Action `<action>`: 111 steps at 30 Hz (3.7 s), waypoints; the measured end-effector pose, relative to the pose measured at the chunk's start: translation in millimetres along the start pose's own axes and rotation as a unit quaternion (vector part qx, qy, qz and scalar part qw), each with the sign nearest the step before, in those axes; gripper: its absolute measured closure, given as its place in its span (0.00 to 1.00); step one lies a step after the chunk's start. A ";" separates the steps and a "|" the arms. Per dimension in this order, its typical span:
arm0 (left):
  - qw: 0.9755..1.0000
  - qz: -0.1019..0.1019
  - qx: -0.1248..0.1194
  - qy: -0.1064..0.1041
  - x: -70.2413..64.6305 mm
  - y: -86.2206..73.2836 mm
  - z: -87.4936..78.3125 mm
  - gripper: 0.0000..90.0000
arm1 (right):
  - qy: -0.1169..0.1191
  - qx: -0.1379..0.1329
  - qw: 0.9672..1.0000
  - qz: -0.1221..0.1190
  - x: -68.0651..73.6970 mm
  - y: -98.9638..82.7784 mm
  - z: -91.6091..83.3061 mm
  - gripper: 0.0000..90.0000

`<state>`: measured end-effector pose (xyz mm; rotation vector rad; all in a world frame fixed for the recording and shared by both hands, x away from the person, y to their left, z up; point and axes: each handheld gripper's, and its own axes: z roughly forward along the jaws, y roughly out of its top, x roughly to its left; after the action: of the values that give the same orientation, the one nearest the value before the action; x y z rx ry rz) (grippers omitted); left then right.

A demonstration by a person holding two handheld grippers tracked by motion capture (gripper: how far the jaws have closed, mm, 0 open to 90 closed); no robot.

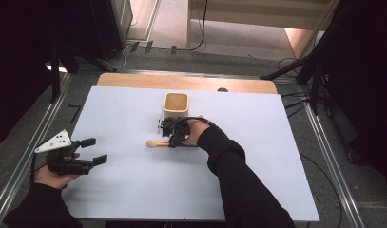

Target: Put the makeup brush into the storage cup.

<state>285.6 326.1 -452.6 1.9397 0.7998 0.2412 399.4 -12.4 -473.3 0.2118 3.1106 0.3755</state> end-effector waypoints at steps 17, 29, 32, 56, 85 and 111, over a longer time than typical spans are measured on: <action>1.000 -0.007 -0.003 -0.001 0.4 1.3 -0.6 0.16 | 0.007 -0.058 0.998 0.031 3.7 -6.0 -32.0 0.88; 1.000 -0.020 -0.007 -0.009 -0.4 3.4 -1.4 0.16 | 0.018 -0.153 0.986 0.065 10.1 -22.3 -54.0 0.88; 1.000 -0.023 -0.009 -0.015 -1.5 4.4 0.6 0.16 | 0.010 -0.172 0.983 0.070 13.1 -28.0 -58.5 0.88; 0.999 -0.013 -0.002 -0.050 -8.9 27.0 16.8 0.21 | -0.006 -0.324 0.939 0.113 43.9 -79.5 -72.7 0.88; 0.993 0.050 0.003 -0.103 -42.9 82.9 52.9 0.26 | -0.002 -0.389 0.912 0.131 54.6 -93.0 -70.6 0.88; 0.987 0.056 0.000 -0.149 -62.9 93.4 87.0 0.42 | 0.021 -0.404 0.907 0.120 60.4 -78.5 -59.3 0.88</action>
<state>319.8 196.2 -405.6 1.9643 0.4947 0.0153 328.0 -93.9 -433.4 0.5585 2.6556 1.6103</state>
